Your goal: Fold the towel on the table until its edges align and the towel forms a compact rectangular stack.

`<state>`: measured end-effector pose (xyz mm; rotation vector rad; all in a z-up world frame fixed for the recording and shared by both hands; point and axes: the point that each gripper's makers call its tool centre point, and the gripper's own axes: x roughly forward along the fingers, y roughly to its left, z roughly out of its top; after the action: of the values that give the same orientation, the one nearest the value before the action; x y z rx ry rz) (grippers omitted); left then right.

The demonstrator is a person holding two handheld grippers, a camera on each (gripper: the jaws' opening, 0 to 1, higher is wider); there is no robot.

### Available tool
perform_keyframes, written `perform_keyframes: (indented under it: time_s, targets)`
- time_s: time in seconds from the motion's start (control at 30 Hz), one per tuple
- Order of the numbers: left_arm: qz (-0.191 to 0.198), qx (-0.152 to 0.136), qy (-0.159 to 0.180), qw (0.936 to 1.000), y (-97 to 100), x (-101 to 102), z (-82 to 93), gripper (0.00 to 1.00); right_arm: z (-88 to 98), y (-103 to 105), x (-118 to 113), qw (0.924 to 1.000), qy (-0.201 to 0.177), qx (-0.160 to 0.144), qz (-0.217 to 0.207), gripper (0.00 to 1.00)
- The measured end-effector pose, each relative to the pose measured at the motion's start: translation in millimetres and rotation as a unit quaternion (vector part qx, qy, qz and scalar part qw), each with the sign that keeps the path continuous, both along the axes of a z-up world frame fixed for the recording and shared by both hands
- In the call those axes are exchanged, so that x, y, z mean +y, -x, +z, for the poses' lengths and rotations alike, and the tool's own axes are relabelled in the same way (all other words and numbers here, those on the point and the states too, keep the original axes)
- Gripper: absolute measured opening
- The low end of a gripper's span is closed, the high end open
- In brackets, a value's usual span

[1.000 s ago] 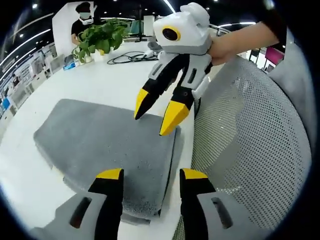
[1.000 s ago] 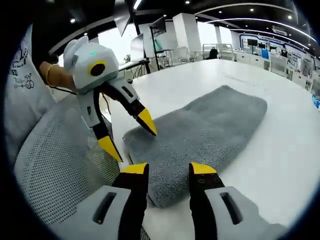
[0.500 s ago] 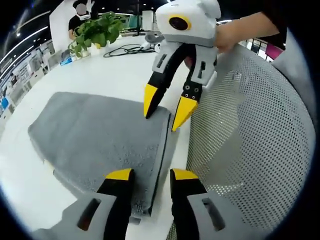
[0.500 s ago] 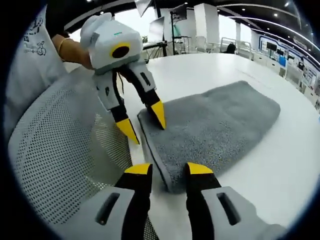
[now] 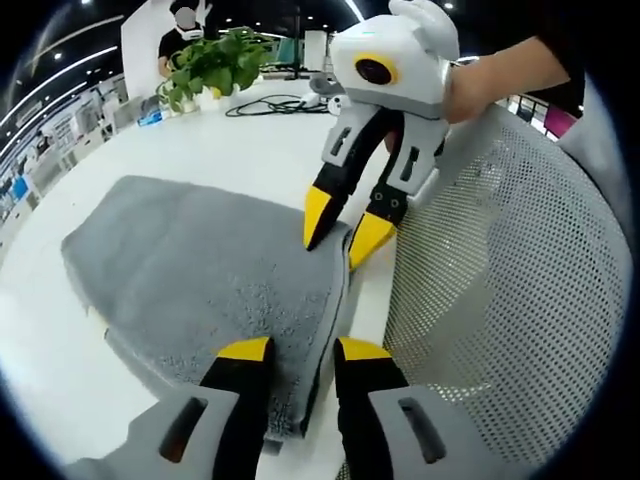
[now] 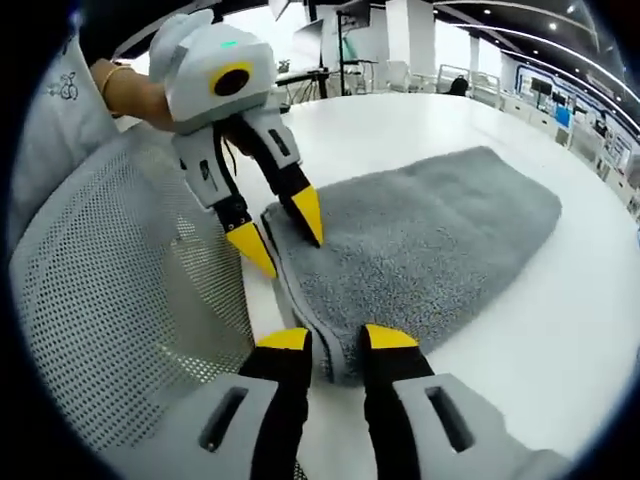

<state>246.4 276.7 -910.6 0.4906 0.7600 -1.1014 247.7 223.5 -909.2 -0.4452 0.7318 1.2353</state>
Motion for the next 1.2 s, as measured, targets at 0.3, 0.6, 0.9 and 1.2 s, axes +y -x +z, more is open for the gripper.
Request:
perform_keyframes:
  time_s: [0.3, 0.6, 0.9, 1.2]
  targets:
    - [-0.007, -0.016, -0.007, 0.9998, -0.2, -0.3, -0.8, 0.24, -0.9, 2.8, 0.3, 0.9999, 0.001, -0.011, 0.012, 0.21]
    - [-0.013, -0.036, -0.002, 0.9993, -2.5, 0.7, -0.2, 0.21, -1.8, 6.9, 1.4, 0.9998, -0.001, -0.014, 0.016, 0.27]
    - [-0.037, -0.062, -0.026, 0.997, -4.8, -0.5, -1.0, 0.15, -3.0, 8.2, 1.9, 0.9988, 0.012, -0.037, 0.03, 0.26]
    - [-0.036, -0.053, -0.032, 0.9974, -8.8, 0.8, -0.6, 0.1, -5.2, 4.1, 2.6, 0.996, 0.04, -0.068, 0.041, 0.21]
